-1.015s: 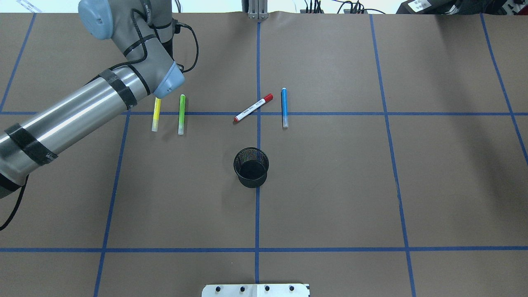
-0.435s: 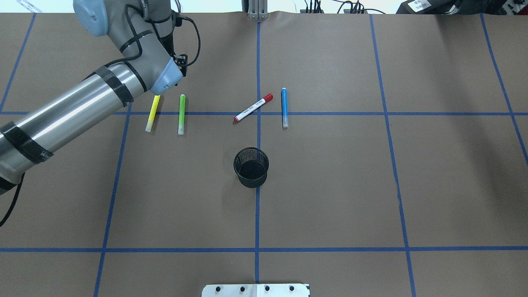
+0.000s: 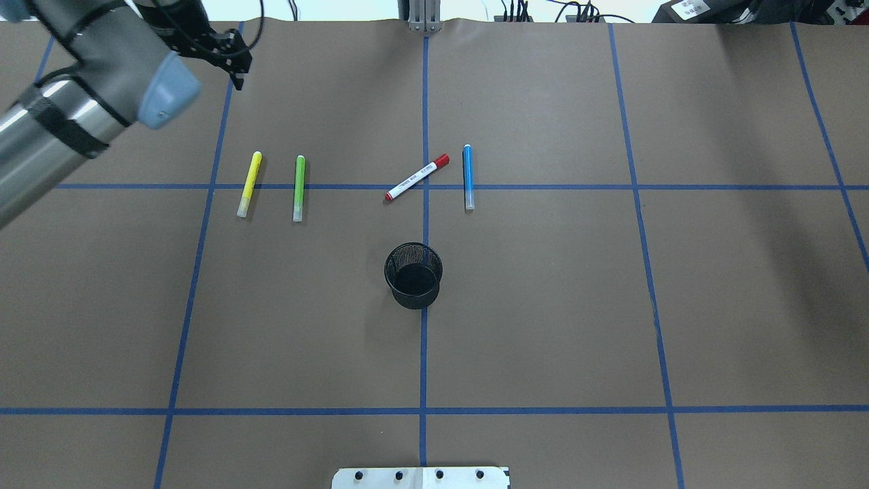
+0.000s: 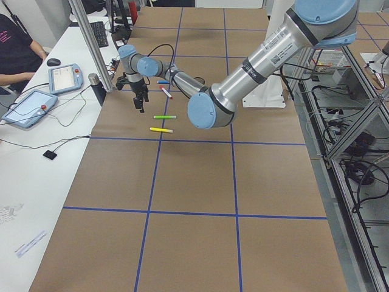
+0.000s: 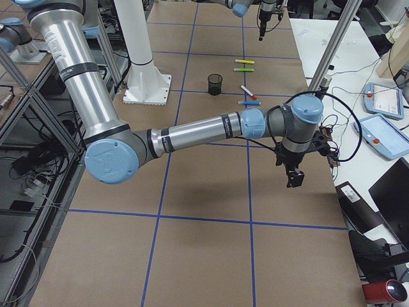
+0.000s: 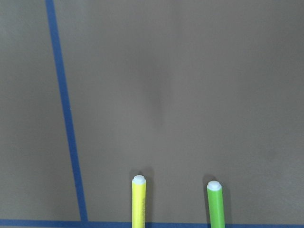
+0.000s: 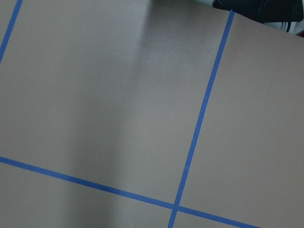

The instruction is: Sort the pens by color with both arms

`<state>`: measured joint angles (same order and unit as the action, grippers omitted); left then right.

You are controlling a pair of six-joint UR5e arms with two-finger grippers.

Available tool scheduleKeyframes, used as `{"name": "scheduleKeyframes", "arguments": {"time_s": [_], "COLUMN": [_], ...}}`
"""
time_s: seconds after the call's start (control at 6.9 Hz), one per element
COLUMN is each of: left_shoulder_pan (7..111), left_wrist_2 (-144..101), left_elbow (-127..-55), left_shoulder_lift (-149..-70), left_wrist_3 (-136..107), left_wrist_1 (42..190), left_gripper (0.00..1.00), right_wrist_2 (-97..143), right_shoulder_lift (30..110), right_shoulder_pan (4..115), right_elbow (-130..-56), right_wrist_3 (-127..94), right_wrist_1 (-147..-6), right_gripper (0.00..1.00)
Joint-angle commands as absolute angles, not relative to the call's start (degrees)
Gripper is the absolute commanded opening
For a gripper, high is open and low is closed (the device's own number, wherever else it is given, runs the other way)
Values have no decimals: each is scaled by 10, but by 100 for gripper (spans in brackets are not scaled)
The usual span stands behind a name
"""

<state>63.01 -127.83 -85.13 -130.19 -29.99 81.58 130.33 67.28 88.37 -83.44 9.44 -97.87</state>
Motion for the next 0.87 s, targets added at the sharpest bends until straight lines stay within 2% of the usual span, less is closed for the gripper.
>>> {"name": "scheduleKeyframes", "arguments": {"time_s": [0.0,0.29,0.73], "left_shoulder_pan": [703,773,845], "left_wrist_2": [-1313,-1313,-1315], "left_elbow": [-1035,-1123,-1154], "left_shoulder_lift": [-1161,-1045,-924], "left_wrist_3": [-220,-108,17], "left_wrist_1": [811,809,809], "left_gripper": [99,99,99], "right_wrist_2": [1309,1321,1324], "right_shoulder_lift": [673,713,817], "right_shoulder_pan": [882,882,882], "right_elbow": [-844,-866,-968], "right_wrist_3": [92,97,96], "right_wrist_1": [-977,-976,-976], "right_gripper": [99,99,99]}}
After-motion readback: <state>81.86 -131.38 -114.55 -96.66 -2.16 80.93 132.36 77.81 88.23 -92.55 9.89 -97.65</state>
